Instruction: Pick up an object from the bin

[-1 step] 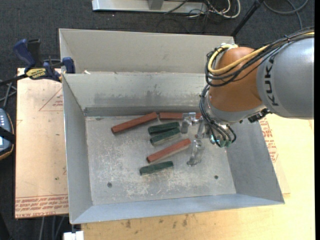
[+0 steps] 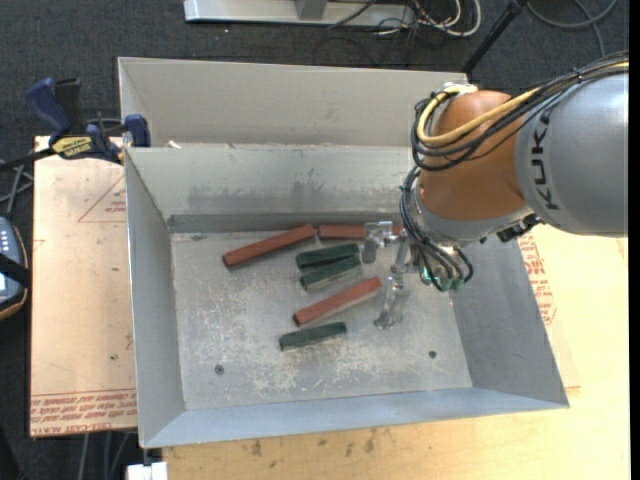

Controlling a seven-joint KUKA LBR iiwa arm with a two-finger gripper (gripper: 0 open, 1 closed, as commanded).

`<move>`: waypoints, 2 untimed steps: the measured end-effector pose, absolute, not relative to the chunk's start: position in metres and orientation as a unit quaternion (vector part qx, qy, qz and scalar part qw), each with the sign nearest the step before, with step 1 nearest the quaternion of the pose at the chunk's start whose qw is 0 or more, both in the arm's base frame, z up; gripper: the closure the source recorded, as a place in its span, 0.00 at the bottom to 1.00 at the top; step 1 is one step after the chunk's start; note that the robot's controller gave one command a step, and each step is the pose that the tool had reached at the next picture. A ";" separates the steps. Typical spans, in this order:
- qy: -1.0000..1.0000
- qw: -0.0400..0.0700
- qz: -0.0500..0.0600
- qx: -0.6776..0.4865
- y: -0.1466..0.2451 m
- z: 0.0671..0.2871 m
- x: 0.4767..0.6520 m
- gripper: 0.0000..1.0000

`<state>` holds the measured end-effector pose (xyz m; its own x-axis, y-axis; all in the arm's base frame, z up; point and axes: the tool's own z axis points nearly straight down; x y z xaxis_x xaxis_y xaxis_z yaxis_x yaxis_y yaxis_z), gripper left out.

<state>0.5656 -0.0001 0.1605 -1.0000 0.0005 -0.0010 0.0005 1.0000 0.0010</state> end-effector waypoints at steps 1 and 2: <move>0.999 0.001 0.000 -0.041 0.017 0.072 0.571 1.00; 0.999 0.001 0.001 -0.041 0.017 0.072 0.571 1.00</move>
Offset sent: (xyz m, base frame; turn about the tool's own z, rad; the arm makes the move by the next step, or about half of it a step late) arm 0.0000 0.0000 0.0000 0.0000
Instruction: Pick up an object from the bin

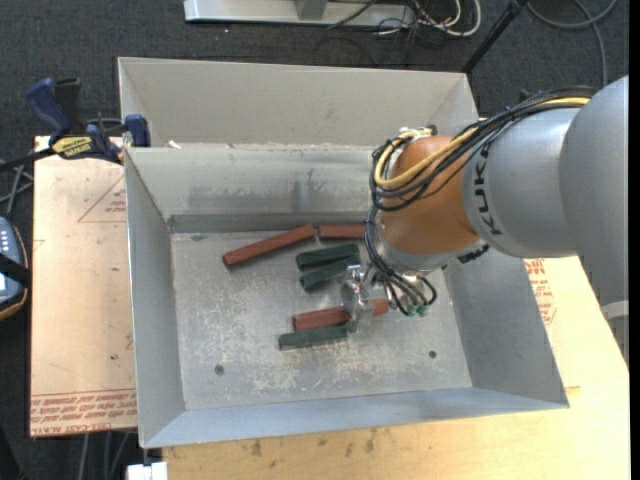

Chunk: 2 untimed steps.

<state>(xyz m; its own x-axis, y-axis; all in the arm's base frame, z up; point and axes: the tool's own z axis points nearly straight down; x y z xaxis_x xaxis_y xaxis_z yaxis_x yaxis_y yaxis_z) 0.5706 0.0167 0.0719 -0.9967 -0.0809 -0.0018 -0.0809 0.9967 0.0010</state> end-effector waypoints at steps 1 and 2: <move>0.999 0.001 0.000 -0.041 0.010 0.190 0.538 1.00; 0.999 0.001 0.000 -0.041 0.010 0.190 0.538 1.00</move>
Offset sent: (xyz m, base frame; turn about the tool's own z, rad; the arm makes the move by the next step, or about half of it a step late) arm 0.0000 0.0000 0.0000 0.0000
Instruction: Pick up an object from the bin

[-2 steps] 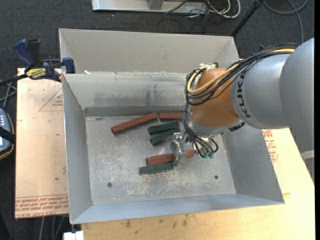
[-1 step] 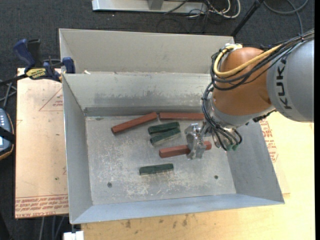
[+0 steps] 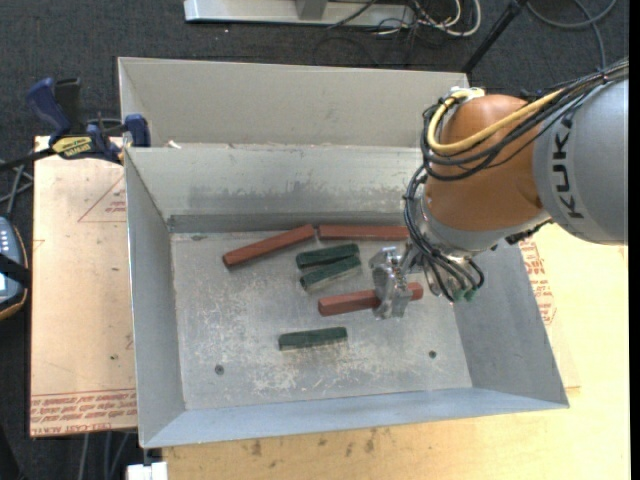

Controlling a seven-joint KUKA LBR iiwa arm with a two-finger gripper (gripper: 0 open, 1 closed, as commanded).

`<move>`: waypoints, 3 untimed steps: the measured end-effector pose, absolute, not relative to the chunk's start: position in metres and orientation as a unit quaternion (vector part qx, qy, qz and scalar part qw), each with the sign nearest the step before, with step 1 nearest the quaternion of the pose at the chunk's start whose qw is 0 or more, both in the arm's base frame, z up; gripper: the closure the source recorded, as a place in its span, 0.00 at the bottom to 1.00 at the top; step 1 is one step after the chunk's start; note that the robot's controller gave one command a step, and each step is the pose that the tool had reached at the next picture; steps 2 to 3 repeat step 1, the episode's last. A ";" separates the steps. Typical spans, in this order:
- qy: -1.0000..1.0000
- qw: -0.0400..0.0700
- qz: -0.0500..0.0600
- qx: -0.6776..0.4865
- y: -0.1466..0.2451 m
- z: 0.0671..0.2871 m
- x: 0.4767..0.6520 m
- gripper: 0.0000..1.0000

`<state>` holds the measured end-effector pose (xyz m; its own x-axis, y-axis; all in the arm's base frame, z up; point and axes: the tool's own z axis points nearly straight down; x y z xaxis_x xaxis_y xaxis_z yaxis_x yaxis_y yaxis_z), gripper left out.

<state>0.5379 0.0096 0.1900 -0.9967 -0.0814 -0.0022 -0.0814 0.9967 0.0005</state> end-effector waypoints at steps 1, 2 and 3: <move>0.975 0.001 0.000 -0.220 0.004 0.326 0.537 1.00; 0.975 0.001 0.000 -0.220 0.004 0.326 0.537 1.00; 0.975 0.001 0.000 -0.220 0.004 0.326 0.537 1.00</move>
Offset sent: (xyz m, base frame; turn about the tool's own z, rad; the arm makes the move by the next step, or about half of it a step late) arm 0.0000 0.0000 0.0000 0.0000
